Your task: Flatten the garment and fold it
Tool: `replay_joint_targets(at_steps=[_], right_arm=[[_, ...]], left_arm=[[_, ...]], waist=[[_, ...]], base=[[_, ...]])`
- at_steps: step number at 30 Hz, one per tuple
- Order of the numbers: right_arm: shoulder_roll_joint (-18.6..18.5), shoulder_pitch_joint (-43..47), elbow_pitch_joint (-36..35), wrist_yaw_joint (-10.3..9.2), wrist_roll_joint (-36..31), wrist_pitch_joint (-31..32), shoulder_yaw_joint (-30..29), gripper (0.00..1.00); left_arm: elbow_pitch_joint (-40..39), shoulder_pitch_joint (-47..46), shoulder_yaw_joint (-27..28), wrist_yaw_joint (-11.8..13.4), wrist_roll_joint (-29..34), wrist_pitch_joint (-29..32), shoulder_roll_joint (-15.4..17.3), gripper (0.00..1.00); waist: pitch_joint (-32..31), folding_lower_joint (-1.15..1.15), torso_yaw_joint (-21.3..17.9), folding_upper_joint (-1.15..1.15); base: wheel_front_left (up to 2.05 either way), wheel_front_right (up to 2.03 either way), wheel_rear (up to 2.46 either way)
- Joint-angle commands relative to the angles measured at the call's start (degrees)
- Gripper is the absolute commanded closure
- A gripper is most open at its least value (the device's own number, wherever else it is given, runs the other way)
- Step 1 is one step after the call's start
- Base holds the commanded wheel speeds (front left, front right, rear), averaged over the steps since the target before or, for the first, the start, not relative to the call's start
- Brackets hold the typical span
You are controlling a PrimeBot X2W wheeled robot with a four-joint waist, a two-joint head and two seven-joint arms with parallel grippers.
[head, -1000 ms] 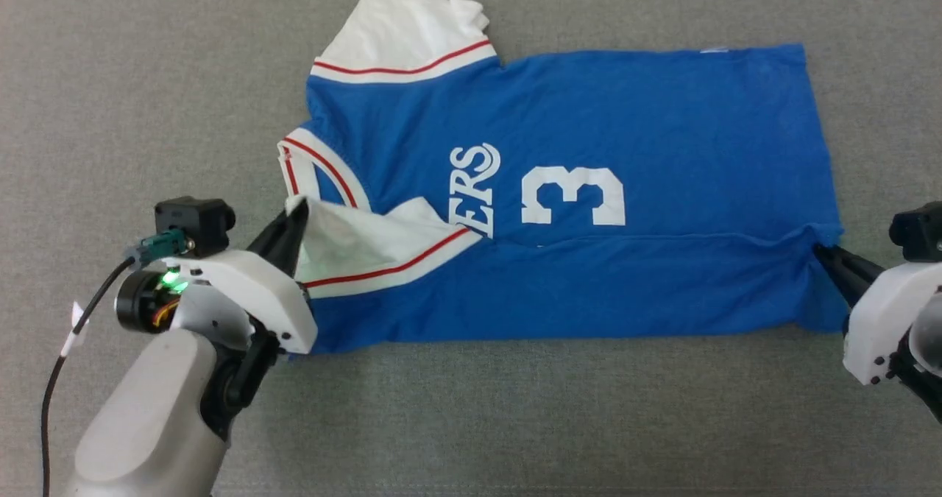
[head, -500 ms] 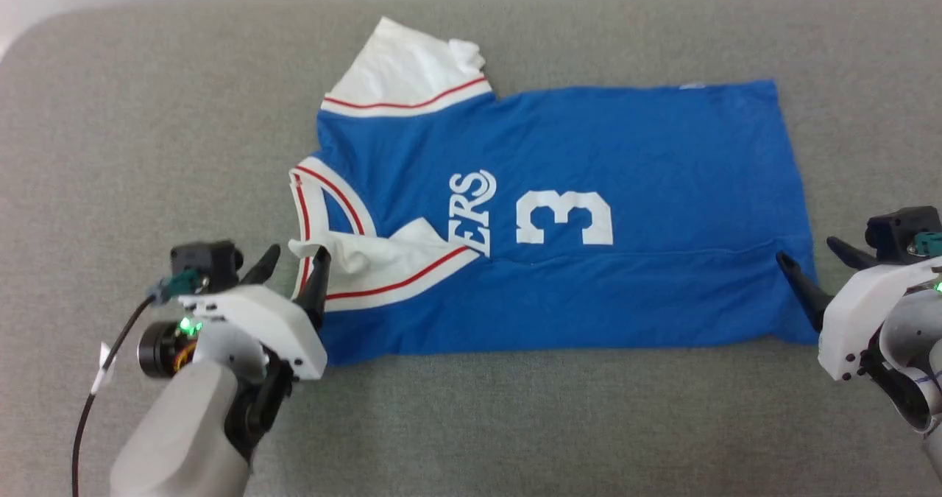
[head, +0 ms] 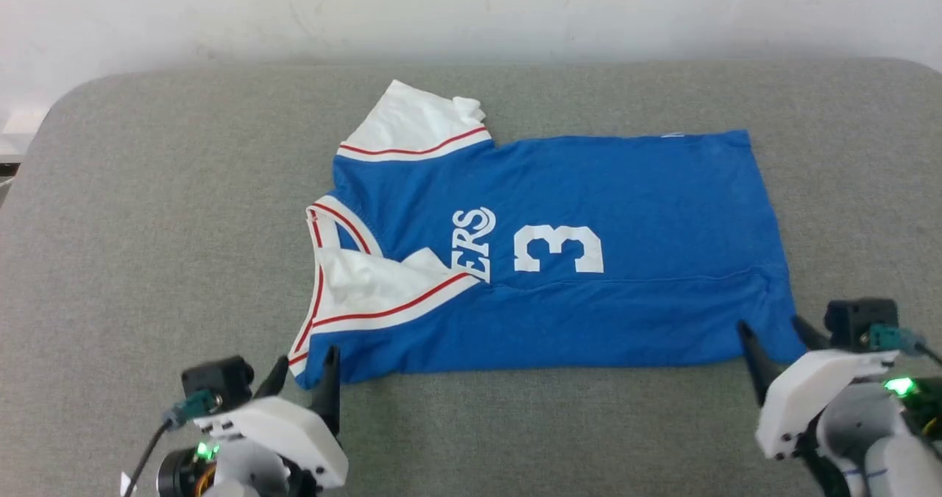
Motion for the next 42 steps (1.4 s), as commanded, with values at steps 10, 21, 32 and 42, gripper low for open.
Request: replay_joint_targets(at_steps=[10, 21, 32, 42], right_arm=[[2.92, 5.05, -14.35, -0.11, -3.01, 5.34, -0.82, 0.00], [1.86, 4.95, -17.25, -0.11, -2.98, 4.88, -1.86, 0.00], [1.64, 3.85, -13.37, -0.11, -3.92, 7.90, -6.25, 0.00], [3.18, -1.10, -3.85, -0.11, -7.22, 10.70, -10.48, 0.00]], left_arm=[[-0.63, 0.24, -0.57, 8.34, 4.60, 1.96, 1.06, 0.00], [5.17, -2.16, -3.61, 9.95, 5.72, 8.21, 1.27, 1.00], [2.54, -2.47, -3.40, 7.15, 5.16, 2.71, -0.12, 1.00], [-6.28, -1.99, -4.87, 8.07, 7.52, 1.49, 0.70, 1.00]], waist=[[5.70, 0.02, -2.30, 0.00], [9.92, 0.02, -3.60, 0.00], [6.65, 0.02, -0.29, 0.00], [6.73, 0.02, 2.21, 0.00]], base=[[0.00, 0.00, 0.00], [0.00, 0.00, 0.00], [0.00, 0.00, 0.00], [0.00, 0.00, 0.00]])
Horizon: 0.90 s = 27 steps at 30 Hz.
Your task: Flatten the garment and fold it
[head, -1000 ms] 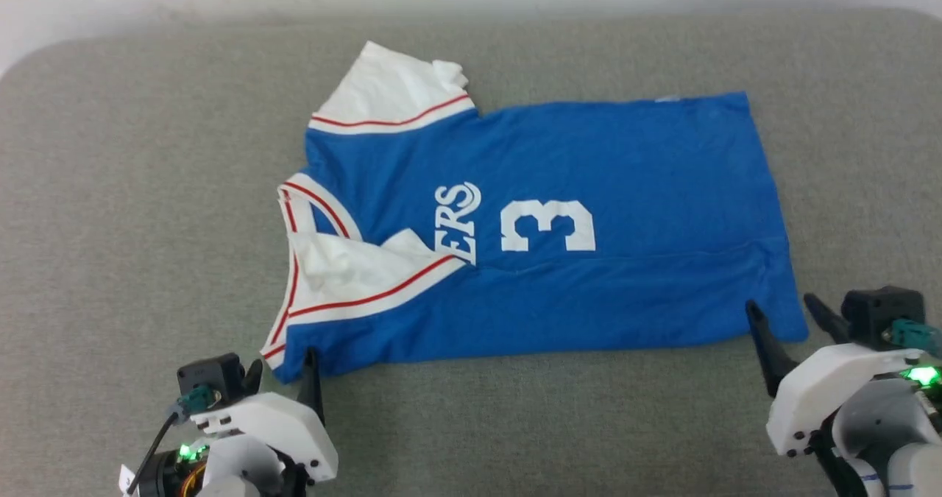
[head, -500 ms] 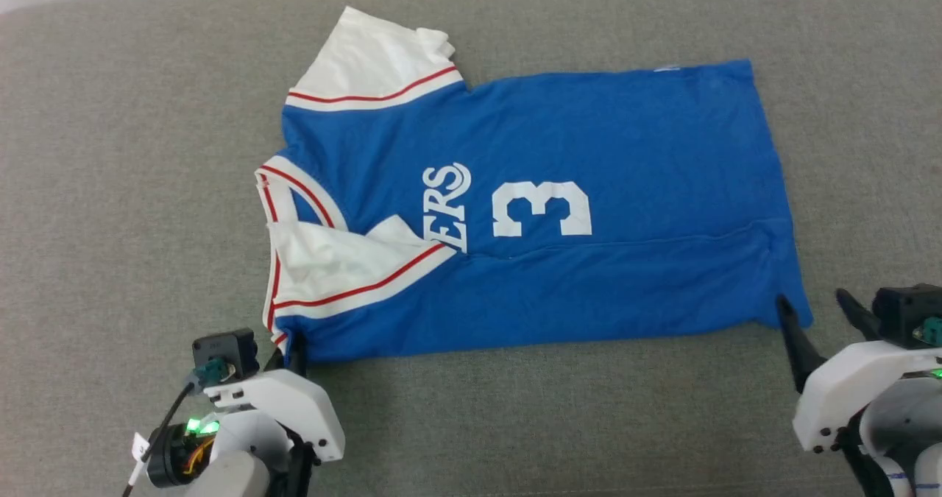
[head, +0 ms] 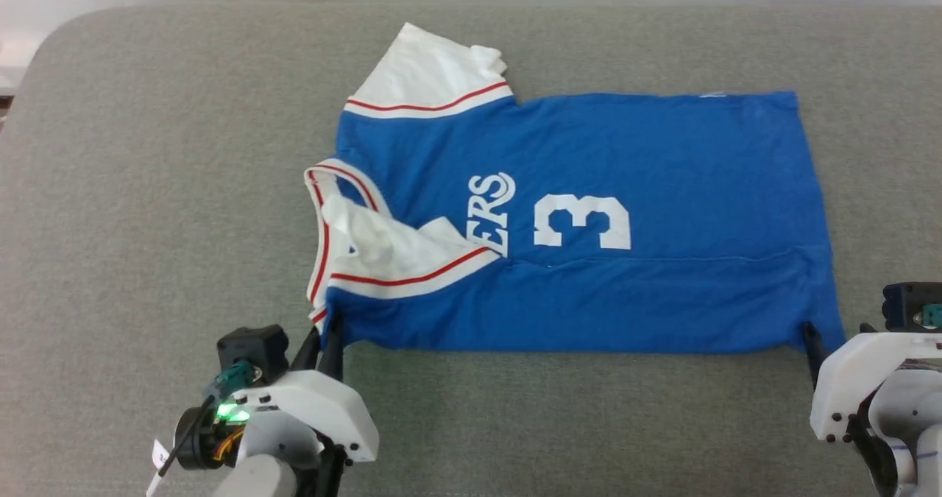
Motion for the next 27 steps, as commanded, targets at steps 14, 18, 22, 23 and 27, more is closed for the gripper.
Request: replay_joint_targets(at_steps=[14, 18, 22, 23, 27], right_arm=[[2.04, -3.38, 11.52, -0.11, -3.92, -1.73, -3.25, 1.00], [1.59, -2.35, 9.61, -0.11, -3.71, -2.59, -3.70, 1.00], [0.86, 0.16, 5.31, -0.11, -2.28, -1.20, -3.29, 1.00], [0.79, 1.09, 4.03, -0.11, -1.86, -0.38, -3.09, 1.00], [0.67, 5.56, -1.43, -0.11, -0.18, 3.39, -2.43, 1.00]], left_arm=[[-0.51, 0.75, -2.20, 0.43, 1.31, 0.33, 0.26, 1.00], [-0.32, 2.28, -1.66, 0.59, 0.74, 0.81, 1.61, 1.00], [-0.66, 4.60, -1.32, 1.03, -0.13, 2.60, 3.32, 1.00], [-0.69, 5.39, -1.39, 1.11, -0.52, 3.43, 3.71, 1.00], [-1.17, 8.81, -1.70, 1.76, -1.84, 6.41, 5.20, 1.00]], waist=[[-0.89, -0.01, 1.59, 0.00], [-3.93, -0.01, 1.06, 0.00], [-6.81, -0.01, 0.54, 0.00], [-7.44, -0.01, 0.42, 0.00], [-8.77, -0.01, -0.08, 0.00]], base=[[0.00, 0.00, 0.00], [0.00, 0.00, 0.00], [0.00, 0.00, 0.00], [0.00, 0.00, 0.00], [0.00, 0.00, 0.00]])
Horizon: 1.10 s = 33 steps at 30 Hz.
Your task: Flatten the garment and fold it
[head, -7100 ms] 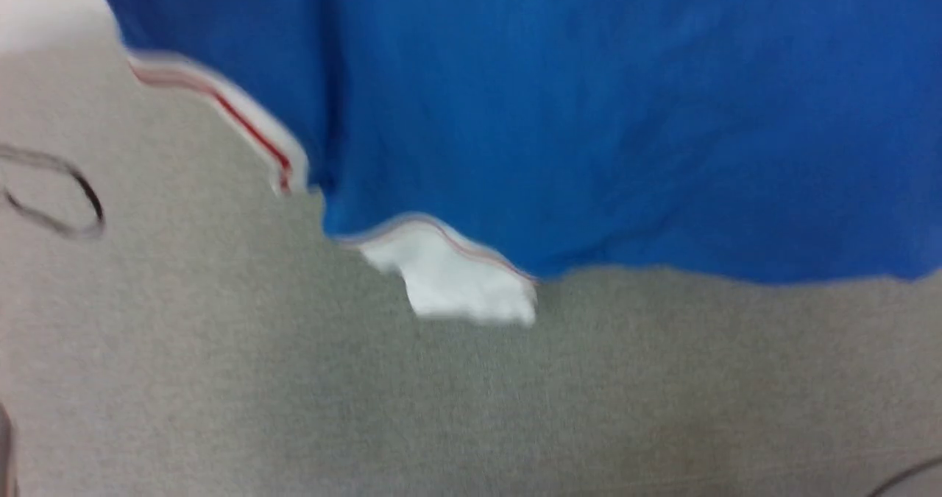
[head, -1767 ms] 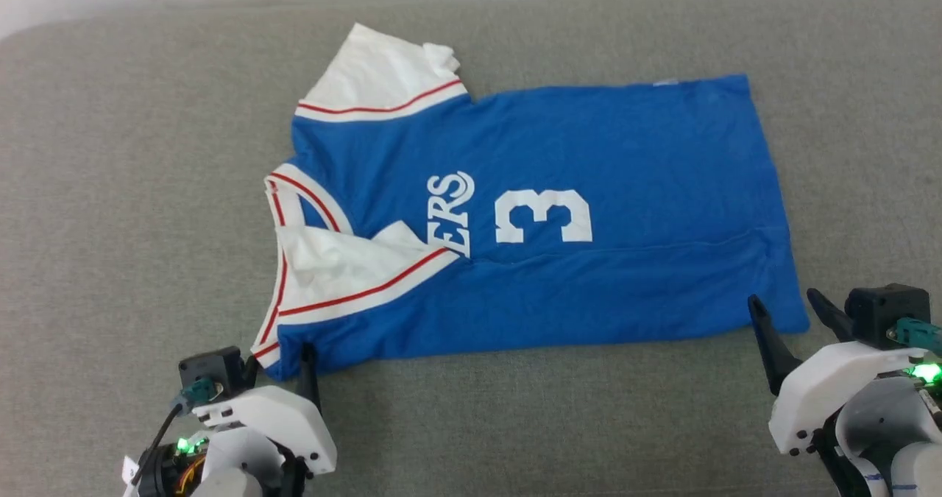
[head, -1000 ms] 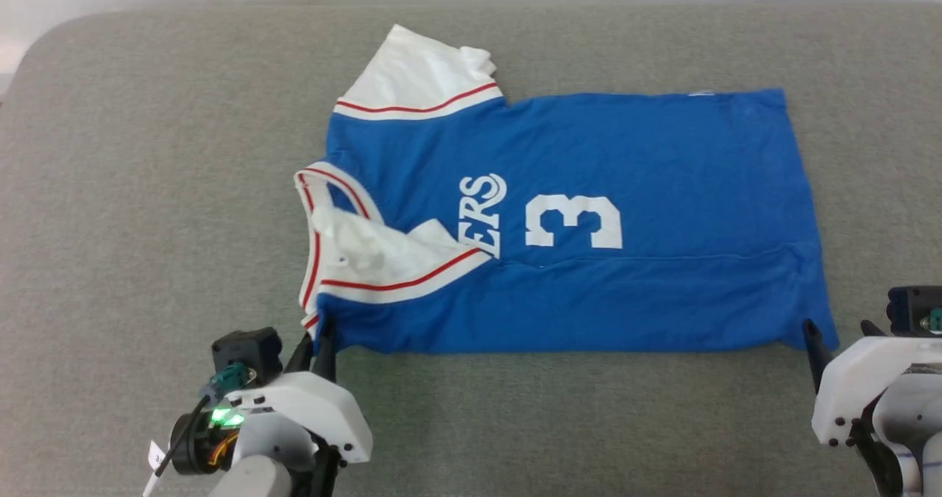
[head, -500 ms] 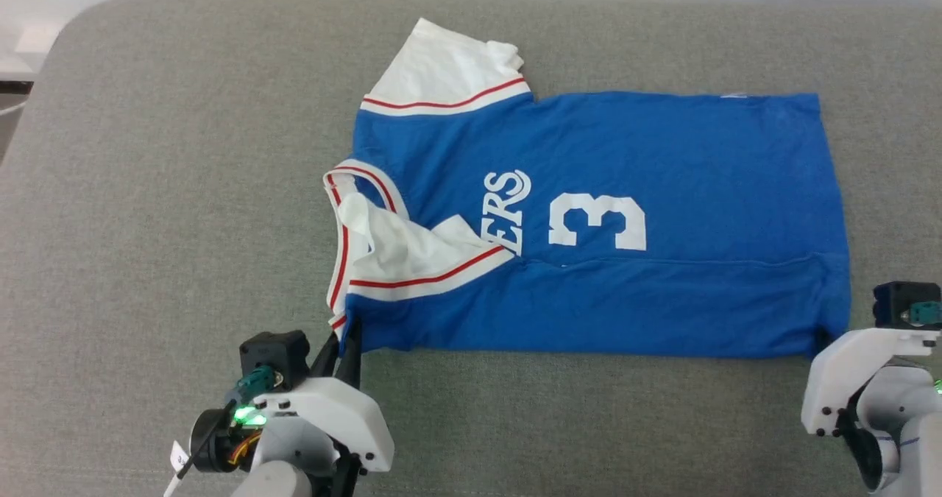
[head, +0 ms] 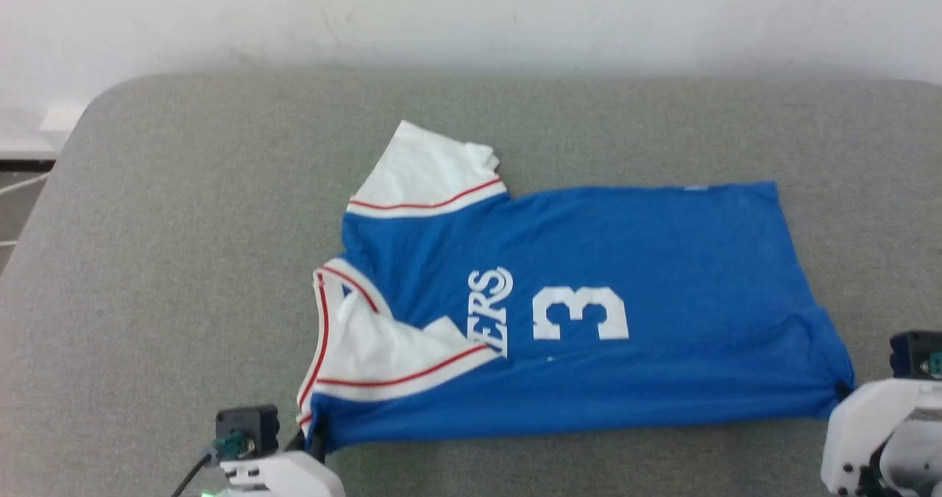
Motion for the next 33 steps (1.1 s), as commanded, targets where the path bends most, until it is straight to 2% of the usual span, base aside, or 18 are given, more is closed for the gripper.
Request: replay_joint_targets(at_steps=[1, 6, 12, 13, 14, 18, 22, 25, 33], right_arm=[[-0.42, 1.49, -1.27, -0.12, 0.42, 0.92, -0.20, 1.00], [0.26, 5.17, -4.17, -0.12, 0.92, 4.02, -1.04, 1.00], [0.97, 5.42, -0.46, -0.12, 1.96, 3.59, -1.07, 1.00], [0.99, 5.21, 0.23, -0.12, 1.99, 3.09, -0.82, 0.53], [1.00, 4.96, 0.81, -0.12, 2.08, 2.48, -0.64, 0.00], [0.19, 3.19, 0.67, -0.12, 2.61, -2.21, -0.09, 0.00], [-1.29, 1.37, -2.09, -0.12, 2.34, -8.50, 0.83, 0.00], [-1.40, 0.08, -5.16, -0.12, 1.63, -13.30, 1.29, 0.00], [-1.13, -0.55, -12.54, -0.12, 0.15, -26.78, 5.87, 0.00]], left_arm=[[-0.20, 1.07, 0.18, 0.73, -0.59, 0.34, 0.50, 1.00], [1.77, 2.68, -0.73, -0.34, -1.89, 0.95, -0.05, 1.00], [6.35, 1.69, -1.39, -1.93, -2.50, -0.31, -1.69, 0.99], [6.93, 1.30, -1.64, -2.45, -2.30, -0.82, -1.83, 0.50], [7.19, 0.79, -1.84, -3.27, -2.04, -1.82, -1.98, 0.00], [6.78, -0.84, -0.15, -4.35, -1.43, -7.80, -2.62, 0.00], [4.55, -2.29, 1.84, -4.72, -0.18, -14.22, -2.57, 0.00], [2.71, -3.76, 2.01, -6.14, 1.75, -18.04, -1.97, 0.00], [-2.38, -6.29, 5.88, -7.75, 7.01, -21.14, -4.03, 0.00]], waist=[[-1.16, 0.01, -0.80, 0.00], [-0.55, 0.01, -1.07, 0.00], [0.69, 0.01, -0.95, 0.00], [0.78, 0.01, -0.87, 0.00], [0.84, 0.01, -0.79, 0.00], [0.42, 0.01, -0.56, 0.00], [-0.32, 0.01, -0.48, 0.00], [-0.67, 0.01, -0.65, 0.00], [0.78, 0.01, -2.45, 0.00]], base=[[0.00, 0.00, 0.00], [0.00, 0.00, 0.00], [0.00, 0.00, 0.00], [0.00, 0.00, 0.00], [0.00, 0.00, 0.00], [0.00, 0.00, 0.00], [0.00, 0.00, 0.00], [0.00, 0.00, 0.00], [0.00, 0.00, 0.00]])
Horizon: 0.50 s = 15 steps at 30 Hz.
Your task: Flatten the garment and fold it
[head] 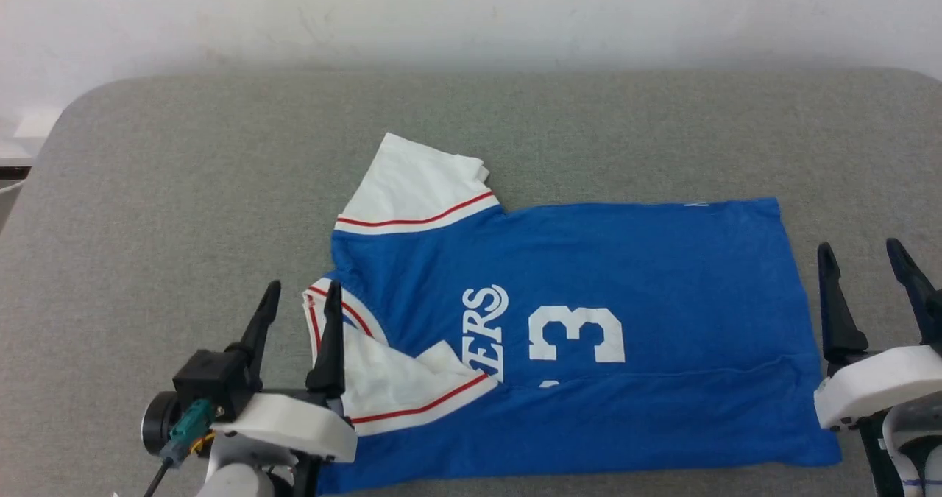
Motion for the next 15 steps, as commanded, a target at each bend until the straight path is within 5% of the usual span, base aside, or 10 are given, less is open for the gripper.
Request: replay_joint_targets(at_steps=[1, 8, 15], right_arm=[[0.41, -0.18, -0.42, -0.12, -0.88, -1.82, 0.39, 0.00], [2.21, 0.06, 0.08, -0.12, -1.09, -6.68, 2.28, 0.00], [2.78, -1.63, 0.47, -0.12, -1.60, -8.56, 3.13, 0.00]], left_arm=[[-1.39, -1.17, 0.89, -0.66, 1.83, -0.28, -0.75, 0.00], [-1.12, -4.66, 1.49, -2.09, 6.75, -0.27, 0.17, 0.00], [-0.07, -14.47, -0.07, -4.52, 9.68, 6.77, 3.76, 0.00]], waist=[[0.95, 0.00, -1.05, 0.00], [4.40, 0.00, -4.22, 0.00], [8.71, 0.00, -8.08, 0.00]], base=[[0.00, 0.00, 0.00], [0.00, 0.00, 0.00], [0.00, 0.00, 0.00]])
